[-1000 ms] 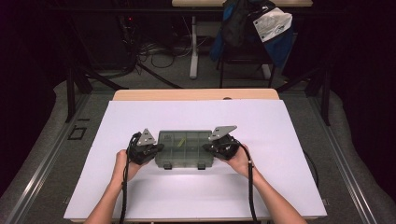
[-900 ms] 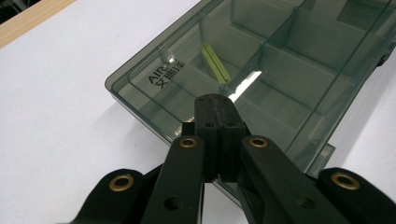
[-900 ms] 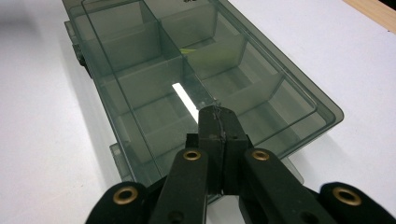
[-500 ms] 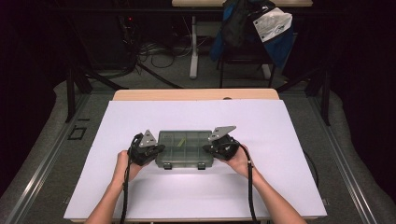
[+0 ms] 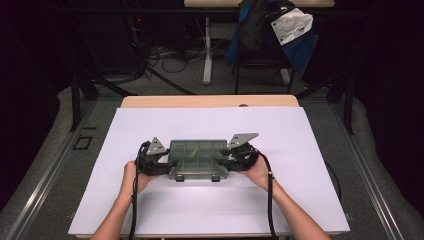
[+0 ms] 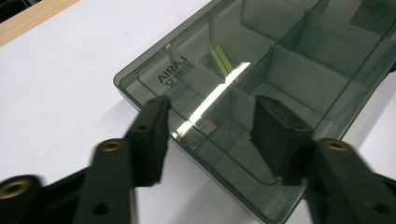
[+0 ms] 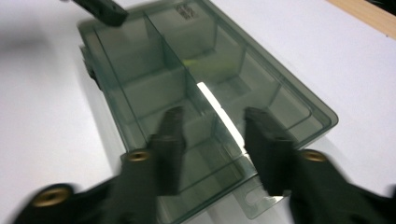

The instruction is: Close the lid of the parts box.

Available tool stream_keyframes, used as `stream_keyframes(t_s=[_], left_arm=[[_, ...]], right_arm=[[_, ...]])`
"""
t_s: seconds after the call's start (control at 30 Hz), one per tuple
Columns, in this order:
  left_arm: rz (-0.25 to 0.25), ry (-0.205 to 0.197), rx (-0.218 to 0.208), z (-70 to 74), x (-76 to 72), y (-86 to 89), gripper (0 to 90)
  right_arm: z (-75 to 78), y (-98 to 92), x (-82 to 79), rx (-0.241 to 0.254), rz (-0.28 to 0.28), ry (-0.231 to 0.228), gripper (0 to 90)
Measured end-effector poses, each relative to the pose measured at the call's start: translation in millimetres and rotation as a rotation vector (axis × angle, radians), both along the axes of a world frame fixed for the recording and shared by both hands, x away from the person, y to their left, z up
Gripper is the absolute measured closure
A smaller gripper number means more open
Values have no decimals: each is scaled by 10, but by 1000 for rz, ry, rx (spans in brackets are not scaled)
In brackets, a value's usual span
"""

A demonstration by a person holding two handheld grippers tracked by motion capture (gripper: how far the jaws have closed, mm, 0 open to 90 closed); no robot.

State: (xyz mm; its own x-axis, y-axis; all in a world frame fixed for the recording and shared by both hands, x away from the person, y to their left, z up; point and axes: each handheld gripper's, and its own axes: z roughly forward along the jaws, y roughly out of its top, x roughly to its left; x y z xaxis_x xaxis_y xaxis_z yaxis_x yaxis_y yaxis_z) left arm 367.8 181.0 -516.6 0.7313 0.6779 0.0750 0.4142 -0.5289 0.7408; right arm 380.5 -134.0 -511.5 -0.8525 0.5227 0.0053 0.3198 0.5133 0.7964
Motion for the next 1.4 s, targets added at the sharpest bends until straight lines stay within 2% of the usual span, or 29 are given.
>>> stream_keyframes(t_s=[0.1,0.2,0.37,0.5,0.73,0.93,1.2,1.27,1.4], left_arm=[[19,1,-15,25,-11,13,287],[23,-6,-7,48,-54,34,176],[40,-37,-13,114,-176,105,120],[54,-58,-15,152,-300,173,115],[80,-85,-3,107,-516,273,112],[103,-83,4,-4,-651,323,109],[144,-103,-17,-134,-863,380,109],[147,-96,-23,-151,-900,392,109],[160,-110,-30,-171,-971,412,109]], right_arm=[[63,-41,-31,13,-1,-3,345],[130,-108,-76,21,-12,-15,217],[203,-275,-178,42,-34,-25,114],[222,-422,-279,53,-57,-40,49],[193,-684,-464,41,-107,-63,1],[136,-871,-609,43,-148,-74,0],[-58,-1093,-807,42,-215,-69,0],[-114,-1147,-860,45,-235,-68,0],[-195,-1230,-957,40,-264,-65,0]])
